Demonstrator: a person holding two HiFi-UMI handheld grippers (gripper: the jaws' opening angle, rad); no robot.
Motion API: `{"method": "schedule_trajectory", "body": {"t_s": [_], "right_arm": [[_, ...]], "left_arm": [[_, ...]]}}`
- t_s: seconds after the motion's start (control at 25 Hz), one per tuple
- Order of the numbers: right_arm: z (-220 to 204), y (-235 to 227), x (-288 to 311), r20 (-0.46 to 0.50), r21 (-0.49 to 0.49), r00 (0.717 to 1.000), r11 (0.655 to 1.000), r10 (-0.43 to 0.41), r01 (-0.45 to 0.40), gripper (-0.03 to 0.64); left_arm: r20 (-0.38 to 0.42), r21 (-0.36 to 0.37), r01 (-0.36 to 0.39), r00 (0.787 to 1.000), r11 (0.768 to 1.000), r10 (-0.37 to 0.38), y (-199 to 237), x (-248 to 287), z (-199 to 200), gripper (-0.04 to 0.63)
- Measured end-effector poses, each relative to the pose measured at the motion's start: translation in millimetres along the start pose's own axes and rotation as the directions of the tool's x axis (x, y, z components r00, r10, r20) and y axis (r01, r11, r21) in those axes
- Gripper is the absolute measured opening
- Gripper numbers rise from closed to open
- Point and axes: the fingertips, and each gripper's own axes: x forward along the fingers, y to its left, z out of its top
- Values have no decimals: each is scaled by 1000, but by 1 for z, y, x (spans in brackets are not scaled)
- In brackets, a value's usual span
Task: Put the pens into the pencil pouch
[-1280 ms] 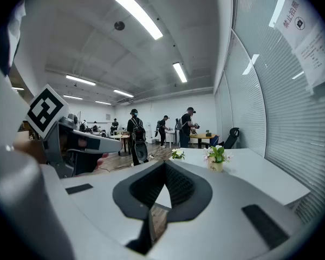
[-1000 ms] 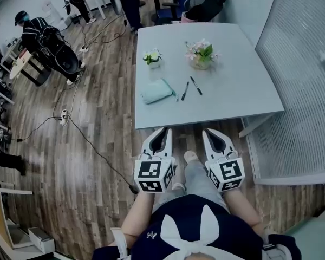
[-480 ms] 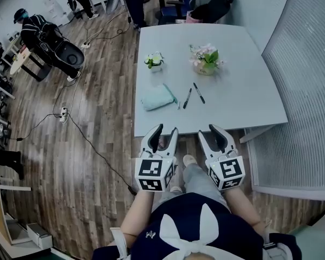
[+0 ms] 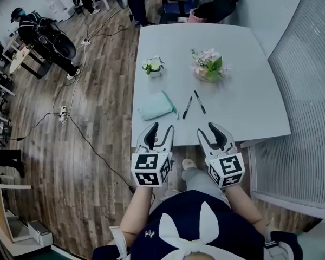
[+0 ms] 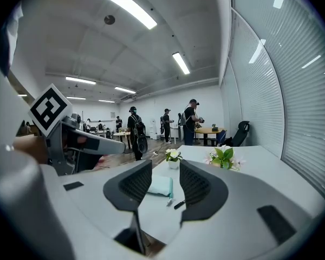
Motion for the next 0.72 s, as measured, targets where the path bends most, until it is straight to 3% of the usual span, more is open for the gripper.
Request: {"method": "schedule_trajectory", "body": {"t_s": [0.72], "right_arm": [[-10, -73, 81, -101, 14, 985, 990, 138, -138, 163]], "left_arm": [[-128, -77, -98, 988, 992, 88, 23, 104, -4, 189]]}}
